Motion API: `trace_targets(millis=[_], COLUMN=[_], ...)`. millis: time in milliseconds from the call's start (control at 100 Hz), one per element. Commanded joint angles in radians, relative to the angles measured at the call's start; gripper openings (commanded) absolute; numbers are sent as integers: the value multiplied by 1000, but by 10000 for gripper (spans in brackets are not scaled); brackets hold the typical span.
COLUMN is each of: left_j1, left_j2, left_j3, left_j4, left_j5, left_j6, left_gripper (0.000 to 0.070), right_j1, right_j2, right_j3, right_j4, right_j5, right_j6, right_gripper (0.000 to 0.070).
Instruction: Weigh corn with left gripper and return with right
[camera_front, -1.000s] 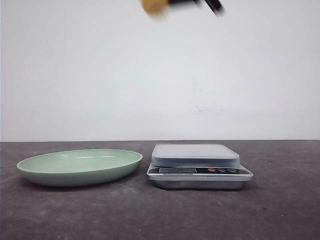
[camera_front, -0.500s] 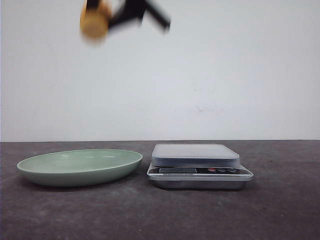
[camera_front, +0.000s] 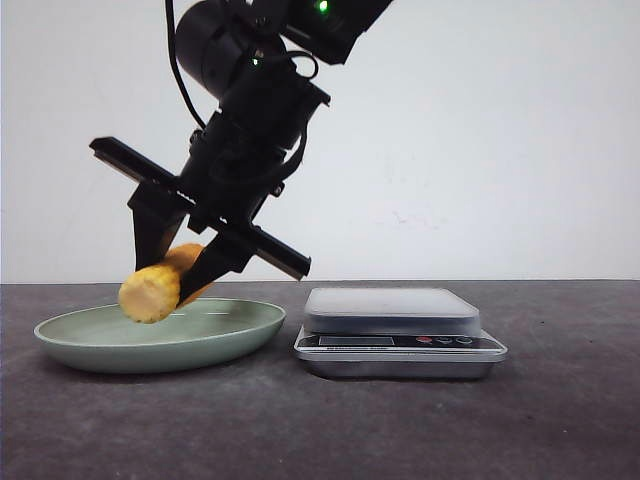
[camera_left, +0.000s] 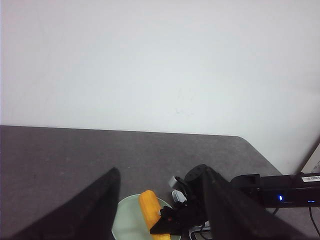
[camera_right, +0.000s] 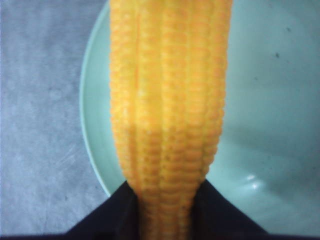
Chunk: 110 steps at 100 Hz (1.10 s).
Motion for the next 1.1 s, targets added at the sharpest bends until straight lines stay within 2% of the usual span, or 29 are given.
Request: trace_targets(millis=[0, 40, 140, 170, 200, 320, 400, 470, 510, 560, 720, 820, 930, 1010, 1090], left_j1=[-6, -6, -6, -6, -6, -6, -6, -6, -6, -6, -6, -6, -5, -5, -5], left_j2=[3, 3, 3, 3, 3, 3, 3, 3, 3, 3, 3, 3, 3, 3, 3], left_j3=[21, 21, 21, 21, 21, 21, 21, 21, 21, 21, 17, 12, 0, -18, -47], left_j4=[-54, -54, -54, -54, -54, -54, -54, -54, -54, -54, -54, -54, -54, -54, -54], left_j5=[2, 2, 2, 2, 2, 2, 2, 2, 2, 2, 2, 2, 2, 2, 2], left_j6=[6, 6, 7, 7, 7, 7, 7, 7, 6, 6, 5, 3, 3, 2, -1], left_gripper=[310, 310, 310, 310, 310, 310, 310, 310, 310, 310, 310, 310, 310, 310, 310], right_j1=[6, 5, -1, -3, -7, -24, -40, -47, -47, -47, -43, -23, 31, 88, 160], right_j2=[18, 18, 18, 18, 18, 14, -11, -63, -99, -152, -349, -480, -622, -702, -774], right_j3=[16, 16, 16, 16, 16, 19, 29, 43, 53, 68, 92, 92, 92, 92, 89], right_j4=[16, 18, 21, 24, 31, 84, 109, 111, 110, 108, 64, -6, -105, -187, -283], right_j5=[-18, -27, -83, -108, -142, -247, -269, -235, -198, -145, 41, 162, 318, 409, 510], right_j6=[32, 32, 34, 34, 33, 34, 31, -16, -73, -158, -402, -585, -783, -877, -928], right_gripper=[45, 131, 512, 569, 599, 599, 564, 412, 322, 247, 138, 2, 0, 0, 0])
